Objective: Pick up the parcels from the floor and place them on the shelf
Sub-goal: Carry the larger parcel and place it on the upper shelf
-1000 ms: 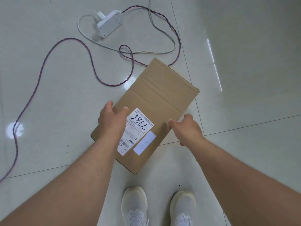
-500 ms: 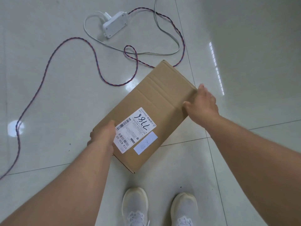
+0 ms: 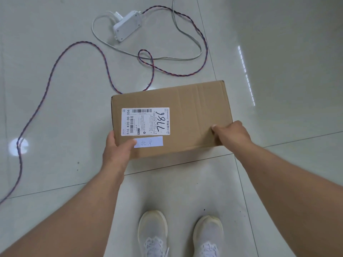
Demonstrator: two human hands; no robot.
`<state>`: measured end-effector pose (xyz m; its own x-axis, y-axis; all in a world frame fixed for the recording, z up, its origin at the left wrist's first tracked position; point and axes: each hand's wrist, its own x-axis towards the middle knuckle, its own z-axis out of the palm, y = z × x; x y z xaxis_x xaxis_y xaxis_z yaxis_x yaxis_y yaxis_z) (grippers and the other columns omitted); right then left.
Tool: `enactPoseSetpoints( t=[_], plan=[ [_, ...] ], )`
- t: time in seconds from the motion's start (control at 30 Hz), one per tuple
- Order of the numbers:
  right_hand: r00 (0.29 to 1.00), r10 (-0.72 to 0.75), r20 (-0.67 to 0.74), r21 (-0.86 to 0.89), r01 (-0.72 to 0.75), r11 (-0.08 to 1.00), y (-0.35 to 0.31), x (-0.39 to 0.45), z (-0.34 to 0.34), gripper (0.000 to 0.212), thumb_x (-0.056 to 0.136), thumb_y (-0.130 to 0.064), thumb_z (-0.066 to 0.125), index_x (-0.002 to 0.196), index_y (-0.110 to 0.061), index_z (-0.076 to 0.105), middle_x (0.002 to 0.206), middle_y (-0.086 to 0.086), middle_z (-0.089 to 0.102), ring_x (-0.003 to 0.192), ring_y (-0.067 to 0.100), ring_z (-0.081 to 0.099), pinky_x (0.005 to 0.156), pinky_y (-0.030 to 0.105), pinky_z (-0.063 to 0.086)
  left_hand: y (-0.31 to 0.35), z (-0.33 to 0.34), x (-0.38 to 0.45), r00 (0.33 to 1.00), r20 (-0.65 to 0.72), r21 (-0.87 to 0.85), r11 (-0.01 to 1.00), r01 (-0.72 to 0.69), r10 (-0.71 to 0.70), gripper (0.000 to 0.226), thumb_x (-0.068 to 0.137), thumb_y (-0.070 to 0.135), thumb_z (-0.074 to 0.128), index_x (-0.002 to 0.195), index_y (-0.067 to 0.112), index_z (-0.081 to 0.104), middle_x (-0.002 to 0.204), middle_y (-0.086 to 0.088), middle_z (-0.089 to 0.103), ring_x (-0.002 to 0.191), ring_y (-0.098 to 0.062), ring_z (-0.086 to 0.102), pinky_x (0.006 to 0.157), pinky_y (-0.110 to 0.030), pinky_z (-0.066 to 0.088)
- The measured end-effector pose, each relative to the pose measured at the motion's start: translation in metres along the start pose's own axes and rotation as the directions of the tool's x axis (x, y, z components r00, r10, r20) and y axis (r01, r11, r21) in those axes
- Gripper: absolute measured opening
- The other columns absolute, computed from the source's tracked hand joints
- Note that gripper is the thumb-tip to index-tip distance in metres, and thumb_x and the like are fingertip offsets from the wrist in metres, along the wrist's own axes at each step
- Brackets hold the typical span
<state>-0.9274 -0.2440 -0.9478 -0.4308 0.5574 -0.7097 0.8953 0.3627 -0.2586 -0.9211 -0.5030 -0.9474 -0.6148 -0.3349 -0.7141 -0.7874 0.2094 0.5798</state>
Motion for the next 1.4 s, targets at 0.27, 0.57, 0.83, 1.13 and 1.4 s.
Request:
enactPoseSetpoints(
  t=[0.27, 0.57, 0.83, 1.13, 1.4],
  plan=[
    [0.965, -0.215, 0.152, 0.313, 0.159, 0.936, 0.015, -0.033, -0.048, 0.065, 0.073, -0.027, 0.076, 0.128, -0.012, 0.044, 0.117, 0.002, 0.057, 0.103, 0.019, 0.055, 0.083, 0.028, 0.039, 0.029, -0.036, -0.016, 0.969, 0.228, 0.041, 0.994, -0.105, 0.093, 0.08, 0.055, 0.032, 0.074, 0.128, 0.049, 0.044, 0.12, 0.015, 0.066, 0.114, -0.011, 0.059, 0.104, -0.035, 0.04],
    [0.928, -0.372, 0.009, 0.321, 0.35, 0.88, -0.011, -0.088, -0.134, 0.076, 0.069, -0.009, 0.078, 0.135, -0.015, 0.041, 0.112, -0.001, 0.051, 0.101, 0.018, 0.05, 0.081, 0.025, 0.036, 0.107, -0.061, -0.075, 0.917, 0.252, 0.076, 0.938, -0.337, 0.309, 0.085, 0.06, 0.014, 0.079, 0.133, 0.037, 0.041, 0.107, 0.016, 0.062, 0.082, 0.007, 0.061, 0.074, -0.017, 0.044],
    [0.896, -0.419, -0.15, 0.484, 0.436, 0.759, -0.036, -0.151, -0.233, 0.061, 0.07, -0.009, 0.079, 0.121, -0.021, 0.048, 0.096, -0.008, 0.058, 0.09, 0.013, 0.055, 0.077, 0.026, 0.042, 0.199, -0.081, -0.155, 0.858, 0.22, 0.016, 0.878, -0.479, 0.464, 0.075, 0.071, 0.004, 0.074, 0.131, 0.036, 0.044, 0.106, 0.009, 0.06, 0.09, -0.001, 0.058, 0.062, -0.004, 0.043],
    [0.85, -0.418, -0.321, 0.625, 0.521, 0.58, -0.042, -0.25, -0.341, 0.069, 0.069, -0.005, 0.079, 0.129, -0.018, 0.047, 0.114, 0.007, 0.062, 0.097, 0.015, 0.059, 0.083, 0.027, 0.047, 0.304, -0.116, -0.268, 0.75, 0.275, -0.109, 0.795, -0.597, 0.601, 0.075, 0.06, 0.018, 0.076, 0.124, 0.047, 0.048, 0.106, 0.015, 0.065, 0.096, 0.0, 0.061, 0.081, -0.019, 0.045],
    [0.762, -0.401, -0.508, 0.584, 0.647, 0.49, -0.017, -0.366, -0.418, 0.067, 0.072, -0.008, 0.077, 0.13, -0.014, 0.046, 0.108, 0.001, 0.06, 0.088, 0.007, 0.057, 0.058, 0.006, 0.047, 0.358, -0.147, -0.372, 0.588, 0.339, -0.155, 0.66, -0.735, 0.734, 0.072, 0.06, 0.024, 0.075, 0.123, 0.047, 0.049, 0.105, 0.011, 0.065, 0.099, -0.008, 0.061, 0.083, -0.022, 0.045]
  ],
)
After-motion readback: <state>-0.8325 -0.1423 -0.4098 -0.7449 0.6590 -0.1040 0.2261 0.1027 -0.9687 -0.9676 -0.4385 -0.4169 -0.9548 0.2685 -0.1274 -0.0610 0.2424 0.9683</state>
